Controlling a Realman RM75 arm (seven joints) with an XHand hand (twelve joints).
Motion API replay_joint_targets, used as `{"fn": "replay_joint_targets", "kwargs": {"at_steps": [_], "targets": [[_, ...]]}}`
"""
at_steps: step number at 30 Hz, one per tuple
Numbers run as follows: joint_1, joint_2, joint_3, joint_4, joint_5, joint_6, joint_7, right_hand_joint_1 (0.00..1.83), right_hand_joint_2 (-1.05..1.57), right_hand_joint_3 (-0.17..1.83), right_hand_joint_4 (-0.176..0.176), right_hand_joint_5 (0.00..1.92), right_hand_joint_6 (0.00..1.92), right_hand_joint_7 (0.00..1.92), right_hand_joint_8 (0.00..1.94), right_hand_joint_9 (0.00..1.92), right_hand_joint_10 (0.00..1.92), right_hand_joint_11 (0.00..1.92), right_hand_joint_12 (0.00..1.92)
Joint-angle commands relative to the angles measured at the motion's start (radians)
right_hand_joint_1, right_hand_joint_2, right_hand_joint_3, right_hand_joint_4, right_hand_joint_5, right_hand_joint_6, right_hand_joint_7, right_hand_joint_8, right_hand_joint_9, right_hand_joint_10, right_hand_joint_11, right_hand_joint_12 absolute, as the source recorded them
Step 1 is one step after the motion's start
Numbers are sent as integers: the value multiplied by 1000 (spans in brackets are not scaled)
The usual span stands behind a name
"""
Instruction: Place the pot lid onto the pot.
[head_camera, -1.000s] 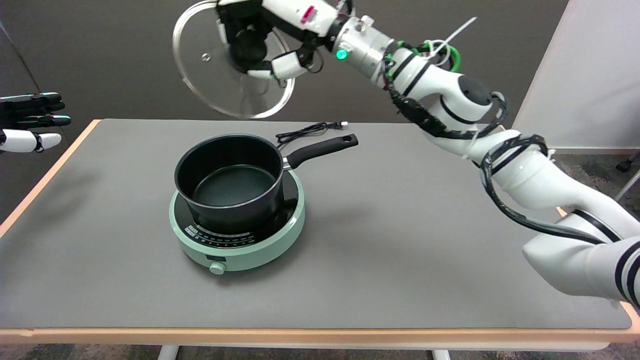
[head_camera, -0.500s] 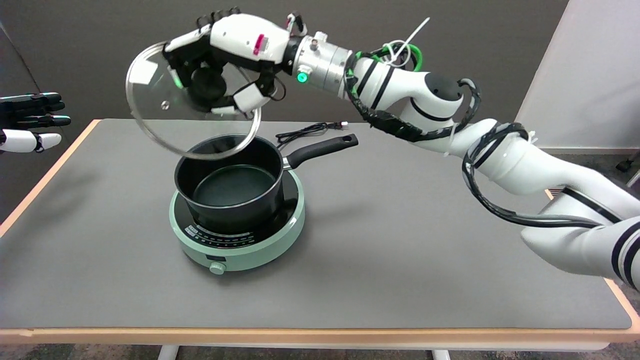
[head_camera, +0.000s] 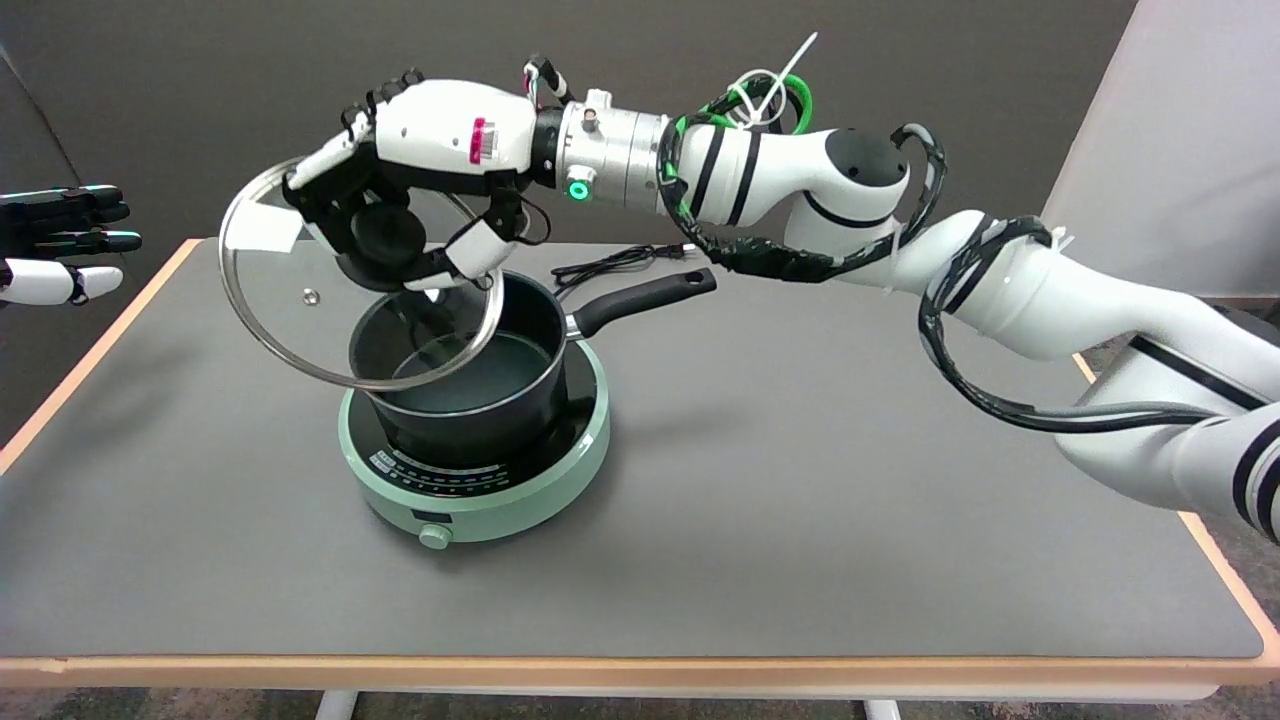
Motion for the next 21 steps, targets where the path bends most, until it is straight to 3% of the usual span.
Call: {"fn": "replay_joint_targets", "kwargs": {"at_steps": [1,4,6,11,13,16,21], "targets": [[77,-9,-74,-115,-136,59,82,1484,924,634,176,505,1425,731,1478,691,1738,482,1921],[85,-16,-72,-153,-140,52,78,1477,966,549,176,555,1357,724,1448,678,1719,489,1916],[90,-19,-72,-183,-140,49,78,1484,922,632,176,508,1419,735,1472,696,1730,484,1921],[92,-24,-71,-234,-140,35,77,1477,963,551,176,555,1356,727,1444,681,1715,489,1916],[92,-26,-71,-249,-140,33,77,1485,921,633,176,507,1418,736,1471,696,1731,488,1921],[97,-27,-71,-255,-140,24,77,1480,949,569,176,550,1361,740,1434,693,1704,491,1921],[117,-20,-71,-260,-139,15,76,1486,920,633,176,516,1411,738,1469,699,1726,509,1921]]}}
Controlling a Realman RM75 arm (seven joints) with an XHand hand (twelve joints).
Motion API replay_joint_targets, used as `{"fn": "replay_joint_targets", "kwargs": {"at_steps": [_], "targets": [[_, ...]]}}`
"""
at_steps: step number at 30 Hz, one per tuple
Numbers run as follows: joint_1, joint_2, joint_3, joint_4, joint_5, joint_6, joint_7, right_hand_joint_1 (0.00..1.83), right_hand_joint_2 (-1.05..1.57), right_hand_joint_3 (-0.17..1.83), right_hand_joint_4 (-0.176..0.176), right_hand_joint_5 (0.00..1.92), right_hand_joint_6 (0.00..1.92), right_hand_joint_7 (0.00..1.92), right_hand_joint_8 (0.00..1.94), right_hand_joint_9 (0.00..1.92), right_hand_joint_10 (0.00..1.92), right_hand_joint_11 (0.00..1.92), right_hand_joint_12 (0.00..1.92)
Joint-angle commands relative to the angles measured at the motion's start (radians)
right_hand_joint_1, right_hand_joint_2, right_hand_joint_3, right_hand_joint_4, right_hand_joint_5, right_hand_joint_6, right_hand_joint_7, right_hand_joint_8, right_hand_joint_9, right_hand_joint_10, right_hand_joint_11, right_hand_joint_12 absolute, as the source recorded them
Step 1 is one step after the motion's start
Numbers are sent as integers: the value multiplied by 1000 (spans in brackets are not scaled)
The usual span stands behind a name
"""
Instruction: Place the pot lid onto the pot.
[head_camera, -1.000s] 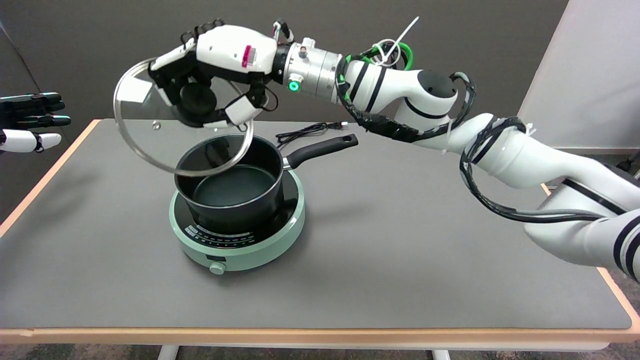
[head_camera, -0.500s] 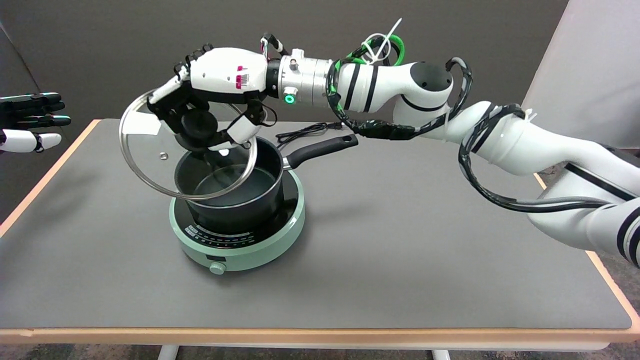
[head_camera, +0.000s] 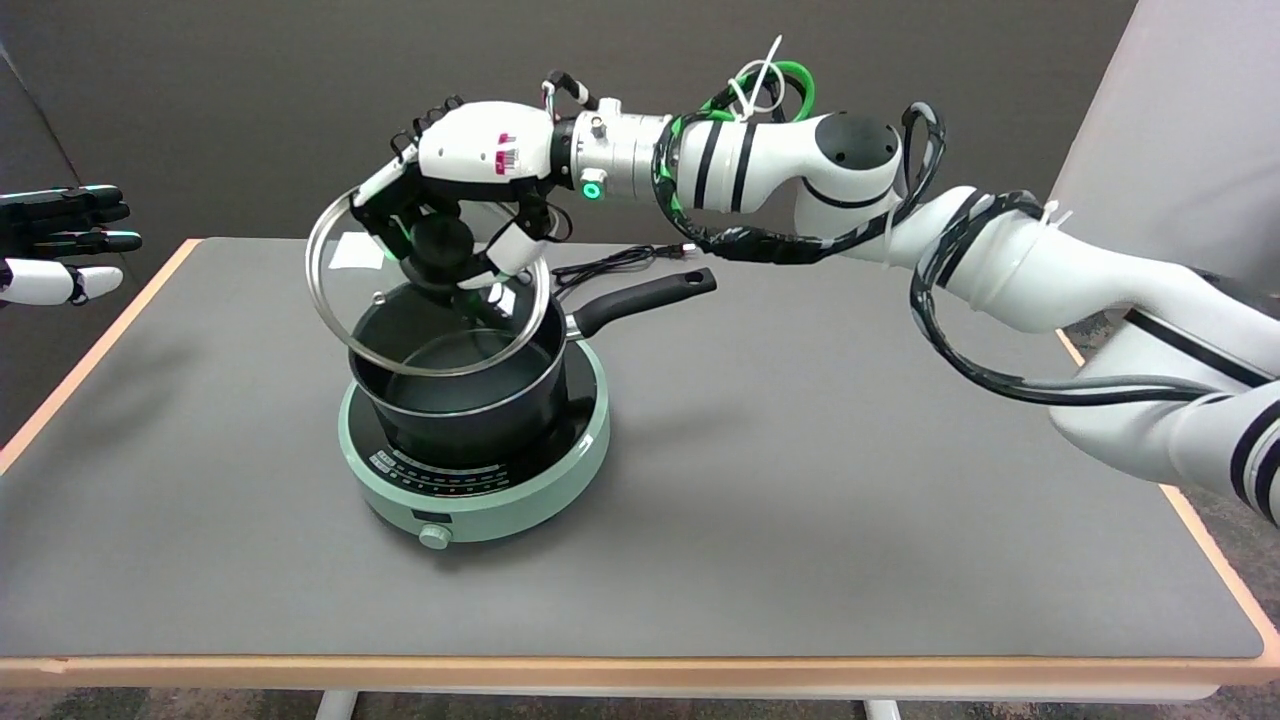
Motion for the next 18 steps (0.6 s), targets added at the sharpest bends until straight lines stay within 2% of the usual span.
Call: {"fn": "replay_joint_targets", "kwargs": {"at_steps": [1,13,18], "targets": [[49,-4,-12,-95,-26,-16,11,1486,920,633,176,516,1412,738,1468,699,1726,510,1921],[117,-14,-9,-139,-42,45,15,1486,910,650,176,528,1411,745,1465,703,1725,515,1920],[185,-65,-10,-232,-137,238,94,1487,906,659,176,524,1418,743,1471,702,1732,514,1921]]}}
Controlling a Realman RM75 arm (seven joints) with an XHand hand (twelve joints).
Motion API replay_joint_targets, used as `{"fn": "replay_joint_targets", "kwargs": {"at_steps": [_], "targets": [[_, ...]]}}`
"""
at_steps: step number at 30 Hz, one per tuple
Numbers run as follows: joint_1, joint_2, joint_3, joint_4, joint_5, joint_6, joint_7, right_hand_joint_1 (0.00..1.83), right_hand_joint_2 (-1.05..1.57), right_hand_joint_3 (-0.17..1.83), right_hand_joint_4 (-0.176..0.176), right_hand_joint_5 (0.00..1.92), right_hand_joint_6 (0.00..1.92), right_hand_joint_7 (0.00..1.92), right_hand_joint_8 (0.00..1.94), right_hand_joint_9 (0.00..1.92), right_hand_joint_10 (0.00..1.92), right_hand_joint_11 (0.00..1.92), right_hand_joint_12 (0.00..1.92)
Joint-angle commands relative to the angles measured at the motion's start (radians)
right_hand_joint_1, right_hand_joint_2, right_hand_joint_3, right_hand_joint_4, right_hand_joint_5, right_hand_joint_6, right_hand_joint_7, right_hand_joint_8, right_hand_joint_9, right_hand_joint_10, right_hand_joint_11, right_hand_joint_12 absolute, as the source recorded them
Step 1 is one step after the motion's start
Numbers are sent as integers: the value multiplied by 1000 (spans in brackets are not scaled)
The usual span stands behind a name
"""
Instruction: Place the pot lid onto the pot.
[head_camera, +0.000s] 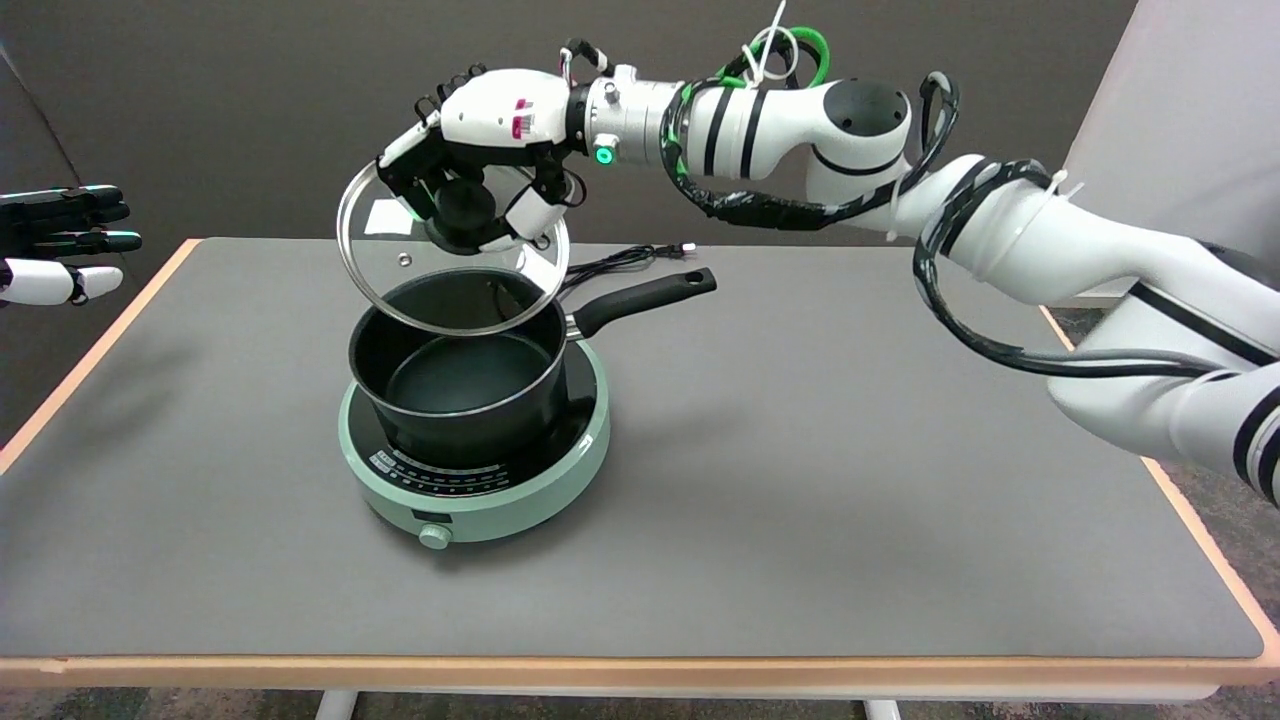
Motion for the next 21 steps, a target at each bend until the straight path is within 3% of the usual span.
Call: {"fn": "replay_joint_targets", "kwargs": {"at_steps": [1,3,10,13,16,19,21], "targets": [[127,-64,-1,-150,-142,263,121,1487,905,663,176,521,1419,743,1473,702,1735,514,1921],[128,-67,-1,-151,-161,311,153,1475,991,521,176,534,1331,702,1467,659,1742,465,1919],[154,-74,-3,-143,-244,524,263,1464,1040,477,173,510,1335,663,1512,610,1807,392,1921],[162,-72,-3,-123,-257,538,289,1461,1050,469,161,494,1334,656,1521,598,1822,357,1921],[173,-72,-3,-112,-259,532,302,1474,978,587,154,442,1408,686,1514,633,1816,305,1921],[191,-80,-4,-117,-263,525,302,1473,981,582,153,445,1402,685,1514,630,1816,309,1921],[204,-85,-4,-122,-263,515,302,1458,1059,460,160,508,1323,650,1527,588,1829,366,1921]]}}
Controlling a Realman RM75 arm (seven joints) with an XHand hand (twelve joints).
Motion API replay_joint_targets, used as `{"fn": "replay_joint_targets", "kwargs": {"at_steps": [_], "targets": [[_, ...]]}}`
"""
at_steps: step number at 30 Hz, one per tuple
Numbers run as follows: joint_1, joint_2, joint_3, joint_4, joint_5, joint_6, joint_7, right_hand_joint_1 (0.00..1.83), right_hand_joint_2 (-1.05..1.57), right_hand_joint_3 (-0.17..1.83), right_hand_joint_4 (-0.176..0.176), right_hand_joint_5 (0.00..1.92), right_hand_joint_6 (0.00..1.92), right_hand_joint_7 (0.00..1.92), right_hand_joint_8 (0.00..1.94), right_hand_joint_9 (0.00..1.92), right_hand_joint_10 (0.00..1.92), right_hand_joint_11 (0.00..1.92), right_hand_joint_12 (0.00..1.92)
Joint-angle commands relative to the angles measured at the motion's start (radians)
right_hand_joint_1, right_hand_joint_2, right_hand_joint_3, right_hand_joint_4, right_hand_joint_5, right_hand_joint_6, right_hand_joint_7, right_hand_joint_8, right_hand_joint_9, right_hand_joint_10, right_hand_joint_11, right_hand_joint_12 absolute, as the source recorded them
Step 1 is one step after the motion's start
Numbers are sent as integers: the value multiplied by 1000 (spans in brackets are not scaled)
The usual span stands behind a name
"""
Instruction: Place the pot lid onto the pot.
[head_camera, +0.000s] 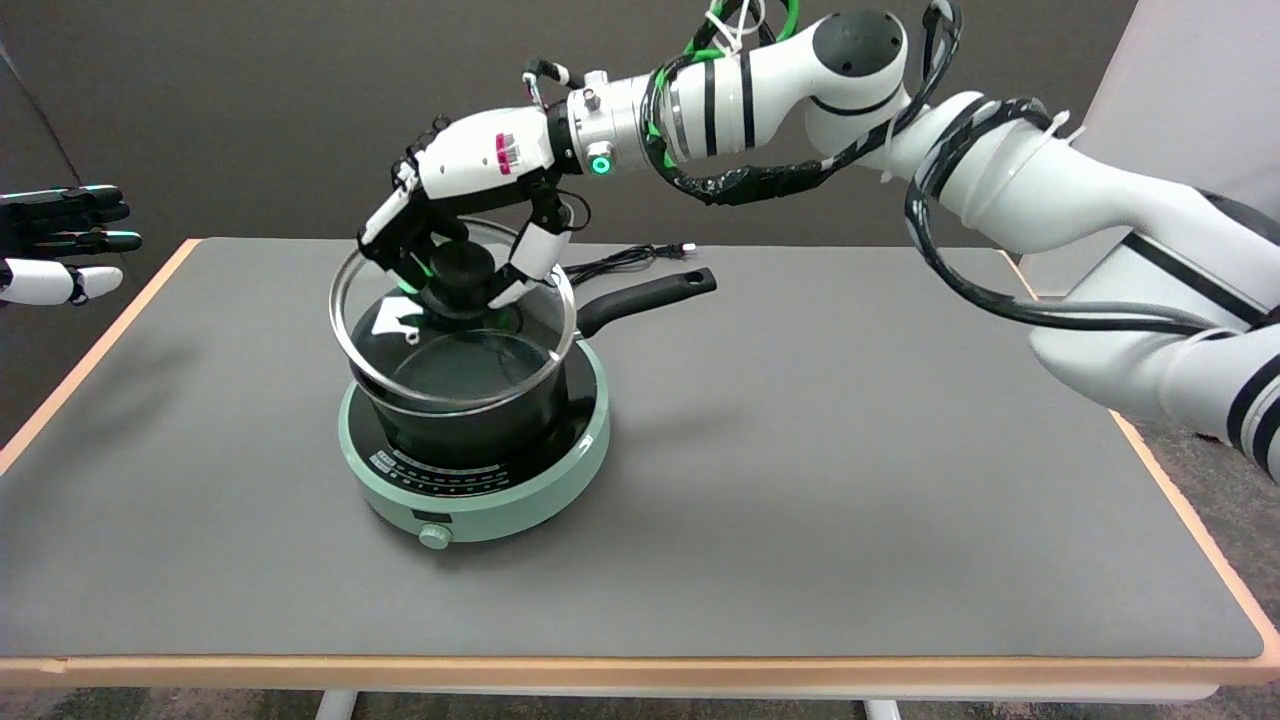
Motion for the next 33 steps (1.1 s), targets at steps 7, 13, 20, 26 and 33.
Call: {"fn": "replay_joint_targets", "kwargs": {"at_steps": [7,13,20,26,33], "targets": [[128,-64,-4,-54,-141,135,146,1465,1027,497,171,540,1314,674,1506,612,1807,424,1919],[121,-105,-2,-136,-155,123,149,1474,988,549,176,559,1332,696,1494,639,1783,469,1915],[112,-156,-1,-227,-201,74,149,1482,932,634,176,540,1376,727,1480,672,1767,466,1921],[107,-190,0,-287,-224,30,149,1469,1019,518,176,565,1301,672,1540,611,1829,542,1850],[100,-201,0,-316,-230,22,149,1472,1002,538,176,579,1308,689,1524,625,1809,572,1846]]}}
